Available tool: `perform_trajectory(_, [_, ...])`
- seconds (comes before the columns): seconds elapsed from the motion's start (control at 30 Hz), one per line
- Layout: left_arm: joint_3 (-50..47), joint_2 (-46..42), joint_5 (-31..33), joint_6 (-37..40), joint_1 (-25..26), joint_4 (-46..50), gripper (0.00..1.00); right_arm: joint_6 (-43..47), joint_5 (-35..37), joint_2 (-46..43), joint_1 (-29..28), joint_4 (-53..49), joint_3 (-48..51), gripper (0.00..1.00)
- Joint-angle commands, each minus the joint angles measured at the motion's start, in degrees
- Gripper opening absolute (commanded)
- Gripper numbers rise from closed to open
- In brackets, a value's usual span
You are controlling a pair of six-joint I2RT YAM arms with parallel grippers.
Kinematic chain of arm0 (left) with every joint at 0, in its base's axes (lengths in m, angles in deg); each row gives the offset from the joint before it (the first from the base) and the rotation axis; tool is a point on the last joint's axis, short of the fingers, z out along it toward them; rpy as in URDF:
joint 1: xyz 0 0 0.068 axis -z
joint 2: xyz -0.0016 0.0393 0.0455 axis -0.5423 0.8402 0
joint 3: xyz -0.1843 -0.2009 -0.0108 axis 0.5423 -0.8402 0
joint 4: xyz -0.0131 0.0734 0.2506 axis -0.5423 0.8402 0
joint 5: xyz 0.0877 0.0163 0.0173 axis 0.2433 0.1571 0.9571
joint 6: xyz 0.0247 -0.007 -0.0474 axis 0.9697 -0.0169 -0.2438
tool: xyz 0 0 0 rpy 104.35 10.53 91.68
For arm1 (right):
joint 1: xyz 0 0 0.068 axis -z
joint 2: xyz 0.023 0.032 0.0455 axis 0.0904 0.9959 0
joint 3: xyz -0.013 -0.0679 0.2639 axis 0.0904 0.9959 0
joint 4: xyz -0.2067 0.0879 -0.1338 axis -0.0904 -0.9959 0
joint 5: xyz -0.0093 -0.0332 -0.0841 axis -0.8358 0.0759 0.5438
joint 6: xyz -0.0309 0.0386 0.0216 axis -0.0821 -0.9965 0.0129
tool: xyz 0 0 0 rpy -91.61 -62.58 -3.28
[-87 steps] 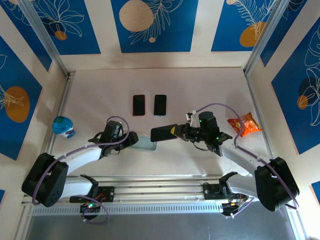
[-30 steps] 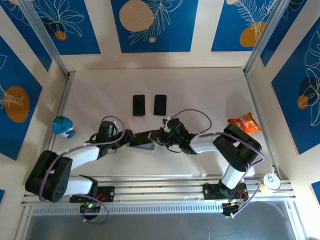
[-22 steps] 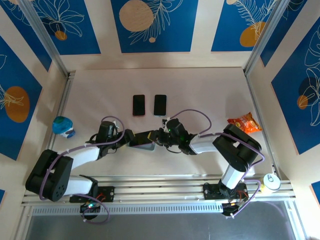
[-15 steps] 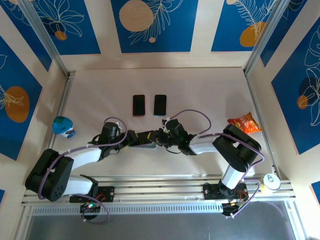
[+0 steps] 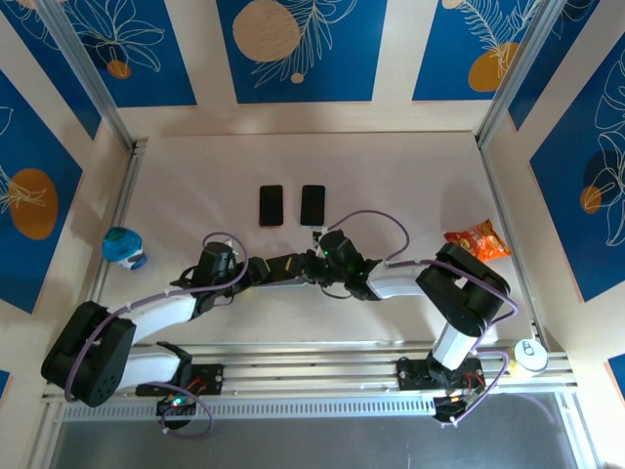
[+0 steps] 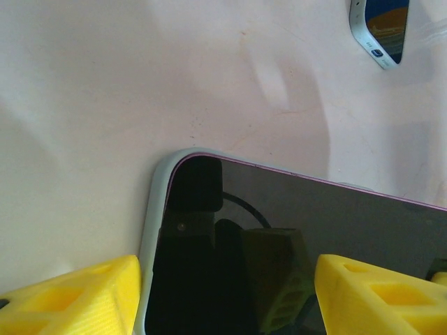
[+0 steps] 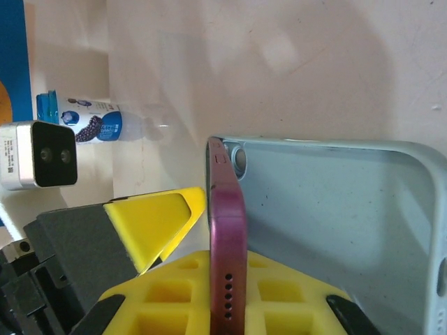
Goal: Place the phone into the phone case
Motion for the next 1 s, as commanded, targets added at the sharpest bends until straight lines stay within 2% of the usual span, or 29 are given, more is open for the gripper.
perform_trajectory(0.0, [1.7,-1.0,2.1,1.7,0.6,2.8,0.67,4.2,-1.0,0.1,-0.6,-6.9,-0.8,0.00])
perform_trajectory(0.13, [3.6,0.8,3.7,2.6,0.4,3.5,0.67,5.1,-2.4,0.6,0.0,-10.0,-1.5,0.00])
perform_trajectory(0.43, [4.8,6.9,4.2,0.7,0.2,-1.5,0.66,6.3,-5.4,4.1,1.3,-14.2,-4.1,0.00])
perform_trajectory(0.67, [5.0,7.9,4.8,0.2,0.2,-3.8,0.66,6.0,-8.1,7.3,2.4,-15.9,-6.0,0.00])
perform_trajectory(0.97, [5.6,7.0,4.9,1.1,0.2,-3.4,0.66,6.9,-8.1,7.6,3.3,-20.9,-8.0,0.16])
